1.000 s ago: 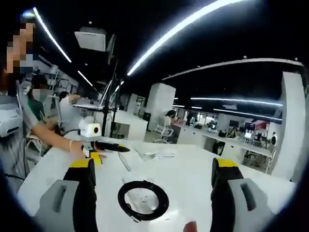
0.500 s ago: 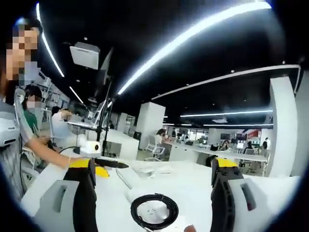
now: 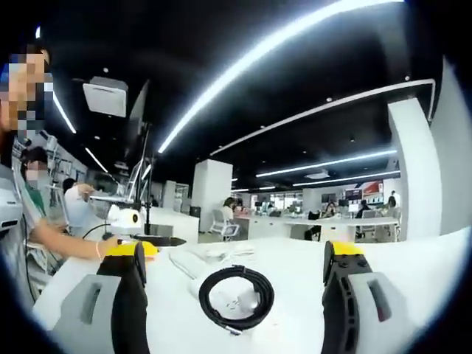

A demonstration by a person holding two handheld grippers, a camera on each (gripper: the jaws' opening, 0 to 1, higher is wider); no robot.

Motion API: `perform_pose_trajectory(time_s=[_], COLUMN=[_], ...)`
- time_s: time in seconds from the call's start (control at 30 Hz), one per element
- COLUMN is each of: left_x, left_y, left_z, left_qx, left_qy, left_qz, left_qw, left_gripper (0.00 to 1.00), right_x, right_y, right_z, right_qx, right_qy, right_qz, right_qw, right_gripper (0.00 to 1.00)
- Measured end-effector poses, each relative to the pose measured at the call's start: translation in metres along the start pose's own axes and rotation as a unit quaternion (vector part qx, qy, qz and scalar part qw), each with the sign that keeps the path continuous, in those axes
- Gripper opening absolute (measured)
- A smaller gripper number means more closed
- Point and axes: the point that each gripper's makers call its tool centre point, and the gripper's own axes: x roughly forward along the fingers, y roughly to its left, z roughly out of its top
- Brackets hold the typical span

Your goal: Straighten the power strip on the desk, plug the charger into it

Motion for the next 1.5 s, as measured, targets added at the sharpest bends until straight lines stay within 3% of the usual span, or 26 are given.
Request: perform_pose_trajectory(time_s=[0.2,0.33,0.53,0.67,0.93,1.13,1.3,1.5], left_x=[0.004,0.008,0.012,0.015,0.02,0.024,0.026,0.029], left_y=[0.003,0.008,0.012,0.015,0.016,0.01,0.006,0.012], left_z=[-0.007,-0.02,-0.029,-0.044,-0.063,-0.076,-0.081,-0.079], left_qx=[0.044,0.06,0.041,0.016,0.034,0.074,0.07,0.067], left_qy=[0.005,0.026,0.036,0.052,0.092,0.116,0.126,0.129], left_qz=[0.009,0.019,0.013,-0.001,-0.002,-0.009,-0.014,-0.004], left_qw=[0.999,0.9977,0.9985,0.9985,0.9952,0.9904,0.9895,0.9894], left_gripper=[0.99,0.99,0.99,0.99,0.99,0.99,0.99,0.88], right_x=[-0.007,-0.004,0.002,0.003,0.009,0.016,0.022,0.025], right_y=[-0.008,-0.011,-0.011,-0.015,-0.023,-0.023,-0.022,-0.02], right_z=[-0.021,-0.036,-0.07,-0.097,-0.13,-0.142,-0.152,-0.161], right_qx=[0.001,0.017,0.017,0.036,0.028,0.021,0.018,0.017], right_qy=[0.001,0.001,0.054,0.1,0.163,0.187,0.205,0.227], right_qz=[0.002,0.009,0.024,0.027,0.027,0.031,0.032,0.032], right_qw=[1.0,0.9998,0.9981,0.994,0.9858,0.9815,0.9781,0.9733], right_gripper=[1.0,1.0,1.0,1.0,1.0,1.0,0.99,0.86])
